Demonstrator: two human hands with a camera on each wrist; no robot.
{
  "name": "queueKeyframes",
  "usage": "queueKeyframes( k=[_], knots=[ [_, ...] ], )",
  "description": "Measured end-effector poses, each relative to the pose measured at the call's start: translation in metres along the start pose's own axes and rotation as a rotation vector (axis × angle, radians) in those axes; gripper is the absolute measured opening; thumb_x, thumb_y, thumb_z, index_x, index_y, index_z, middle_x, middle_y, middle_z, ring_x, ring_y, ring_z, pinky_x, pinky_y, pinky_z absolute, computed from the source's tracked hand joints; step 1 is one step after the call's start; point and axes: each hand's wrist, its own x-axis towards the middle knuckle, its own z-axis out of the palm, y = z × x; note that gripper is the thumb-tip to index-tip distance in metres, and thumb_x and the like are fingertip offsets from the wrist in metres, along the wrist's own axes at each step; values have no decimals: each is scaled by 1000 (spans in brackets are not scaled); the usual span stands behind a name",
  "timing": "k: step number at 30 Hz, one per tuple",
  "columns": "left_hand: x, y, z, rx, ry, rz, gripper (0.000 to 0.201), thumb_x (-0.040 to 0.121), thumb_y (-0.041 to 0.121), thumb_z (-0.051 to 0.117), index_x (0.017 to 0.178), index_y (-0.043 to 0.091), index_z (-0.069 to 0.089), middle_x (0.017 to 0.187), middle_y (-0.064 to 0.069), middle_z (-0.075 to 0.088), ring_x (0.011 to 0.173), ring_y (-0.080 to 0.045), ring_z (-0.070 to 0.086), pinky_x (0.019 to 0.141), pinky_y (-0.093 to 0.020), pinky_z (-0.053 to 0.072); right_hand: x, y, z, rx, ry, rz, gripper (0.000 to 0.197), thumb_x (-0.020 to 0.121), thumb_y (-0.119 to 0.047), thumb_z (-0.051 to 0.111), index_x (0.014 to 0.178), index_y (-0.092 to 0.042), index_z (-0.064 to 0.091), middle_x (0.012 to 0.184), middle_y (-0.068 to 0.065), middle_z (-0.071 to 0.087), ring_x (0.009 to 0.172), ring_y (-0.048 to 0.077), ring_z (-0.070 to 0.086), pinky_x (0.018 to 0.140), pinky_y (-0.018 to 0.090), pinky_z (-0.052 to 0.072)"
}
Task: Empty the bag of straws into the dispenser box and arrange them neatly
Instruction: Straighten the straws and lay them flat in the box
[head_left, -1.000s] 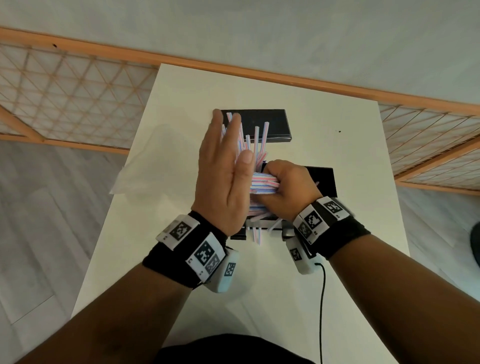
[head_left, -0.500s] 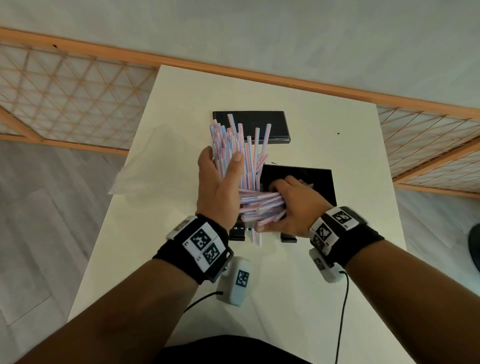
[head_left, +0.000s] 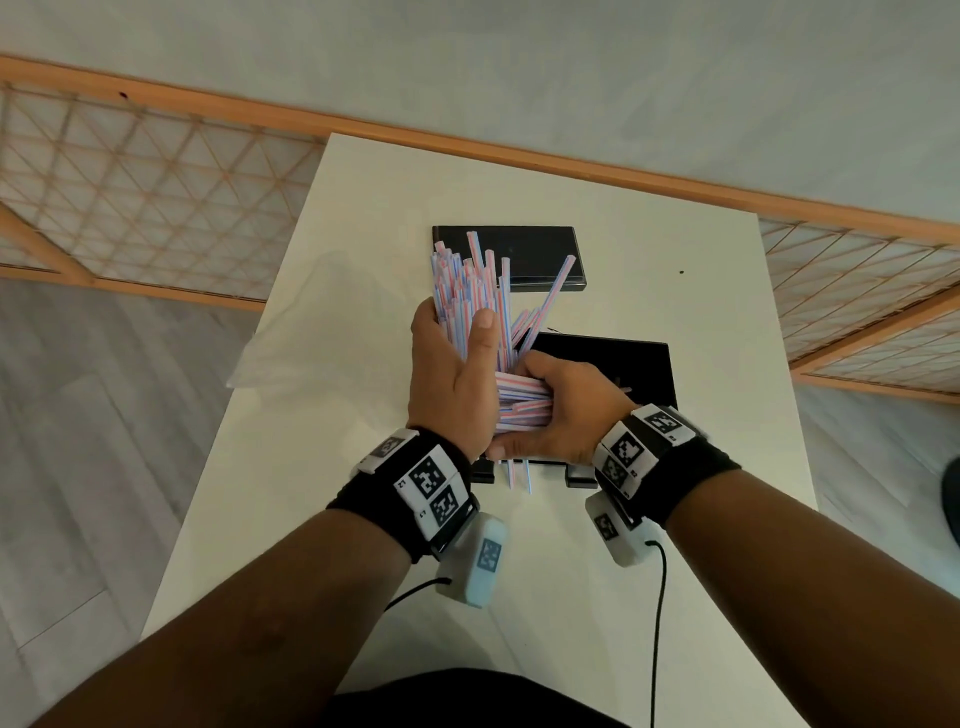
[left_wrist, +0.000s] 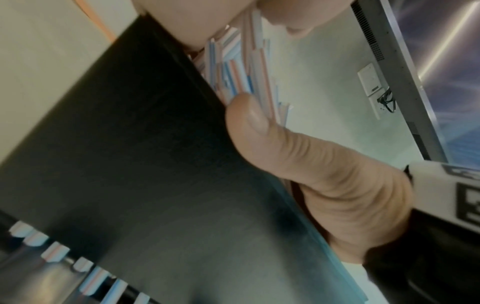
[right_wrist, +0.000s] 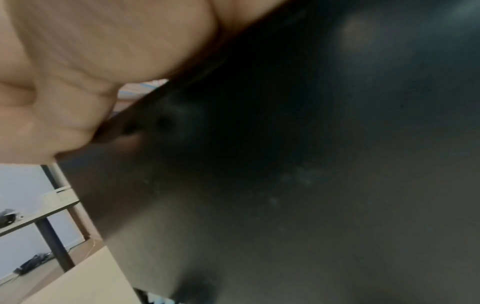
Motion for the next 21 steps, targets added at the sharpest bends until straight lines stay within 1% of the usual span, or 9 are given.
queueKeyframes(
  k=[2,5,7,9,13,16,17,18,21],
  knots=[
    [-1,0,0,10,6,-2,79,85,67,39,141,11,42,131,-1,58,115,-11,57,101,-21,44,3,-1,0,9,-46,-1,69,49,-70,81,101,-34,56,92,-13,65,85,9,63,81,34,55],
    [0,-1,1,29,18,-8,76,86,66,39,140,12,42,130,-1,58,116,-14,58,103,-30,46,9,-4,-1,-23,-70,1,67,51,-68,83,104,-34,60,93,-12,67,86,9,63,83,36,55],
    [0,0,1,39,17,-18,74,89,65,40,140,12,42,130,1,58,116,-12,58,102,-26,45,8,-8,-4,-49,-59,-10,60,54,-64,85,100,-31,65,89,-10,66,82,9,62,79,35,55],
    [-1,1,0,45,15,-33,66,93,59,42,141,12,42,129,2,58,115,-9,57,100,-23,43,5,-12,-5,-71,-34,-42,55,56,-61,86,97,-28,69,87,-8,64,80,11,60,76,34,53],
    [-1,5,-3,22,10,-54,60,95,52,42,140,12,42,123,7,59,112,-10,59,97,-22,45,2,-15,-2,-50,27,-110,59,54,-58,86,102,-25,72,92,-4,60,86,14,58,76,36,52],
    [-1,7,-4,-4,-5,-75,48,95,52,44,131,21,42,116,16,58,105,4,60,92,-16,45,1,-16,-2,-4,61,-145,63,53,-57,84,105,-25,73,95,-4,61,87,14,60,78,38,53],
    [-1,8,-4,-28,-8,-76,46,94,54,45,128,24,41,115,16,59,103,7,60,91,-16,46,0,-17,-3,17,81,-160,62,54,-56,85,106,-24,73,95,-4,61,87,14,60,78,38,53],
    [-1,9,-5,-60,-6,-80,47,93,57,47,126,25,42,115,15,60,103,5,62,92,-18,48,-1,-18,-6,43,102,-175,62,54,-55,86,106,-23,73,95,-3,61,87,14,60,79,38,53],
    [-2,10,-8,-141,4,-100,68,83,68,48,129,19,44,120,6,61,113,-14,63,101,-39,52,-4,-21,-17,129,140,-184,67,56,-54,86,113,-21,71,100,-3,60,93,12,60,86,35,53]
  ],
)
